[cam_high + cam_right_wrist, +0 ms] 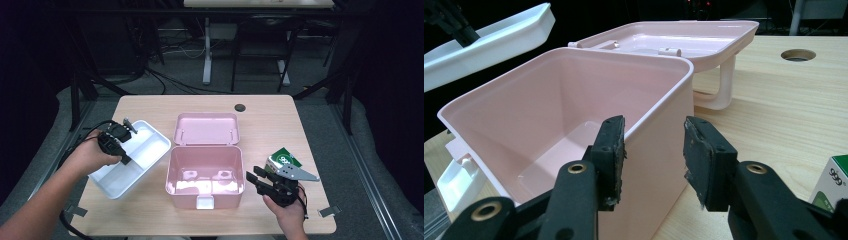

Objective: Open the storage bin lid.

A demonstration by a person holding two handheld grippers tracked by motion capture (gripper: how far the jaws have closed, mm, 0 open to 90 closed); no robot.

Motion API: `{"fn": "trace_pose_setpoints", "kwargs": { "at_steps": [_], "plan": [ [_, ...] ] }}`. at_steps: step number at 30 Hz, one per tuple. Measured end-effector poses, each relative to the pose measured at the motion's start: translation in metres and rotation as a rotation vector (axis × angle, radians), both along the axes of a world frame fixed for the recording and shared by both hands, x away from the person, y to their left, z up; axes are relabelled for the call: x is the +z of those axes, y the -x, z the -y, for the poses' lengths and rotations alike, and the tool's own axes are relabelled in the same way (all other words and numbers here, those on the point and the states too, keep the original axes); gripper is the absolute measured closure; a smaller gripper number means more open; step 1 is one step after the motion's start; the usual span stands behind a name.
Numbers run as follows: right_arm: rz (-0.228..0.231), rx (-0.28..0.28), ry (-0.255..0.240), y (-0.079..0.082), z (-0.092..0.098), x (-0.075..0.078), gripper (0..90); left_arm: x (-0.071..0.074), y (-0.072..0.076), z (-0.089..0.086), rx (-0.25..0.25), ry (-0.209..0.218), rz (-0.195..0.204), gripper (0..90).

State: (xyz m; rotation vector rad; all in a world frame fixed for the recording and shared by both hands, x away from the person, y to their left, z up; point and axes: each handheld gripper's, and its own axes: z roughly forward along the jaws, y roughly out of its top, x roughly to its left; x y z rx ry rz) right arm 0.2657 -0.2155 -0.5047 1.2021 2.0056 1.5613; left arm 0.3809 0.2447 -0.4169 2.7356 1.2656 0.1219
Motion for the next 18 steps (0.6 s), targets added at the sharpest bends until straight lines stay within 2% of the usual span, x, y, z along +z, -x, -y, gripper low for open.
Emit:
{"fn": "trace_pose_setpoints", "kwargs": {
  "at_steps": [6,9,18],
  "plan": [
    [-0.001,-0.003,-0.001,0.0,0.0,0.0,59.8,-0.017,0.0,-0.012,0.04,-0.009,-0.017,89.2],
    [-0.004,-0.001,0.001,0.0,0.0,0.0,59.1,-0.028,0.001,-0.014,0.063,0.008,-0.027,89.2],
    [-0.007,-0.002,0.004,0.0,0.0,-0.001,58.5,-0.066,0.0,-0.01,0.059,0.011,-0.065,89.2]
  ]
}}
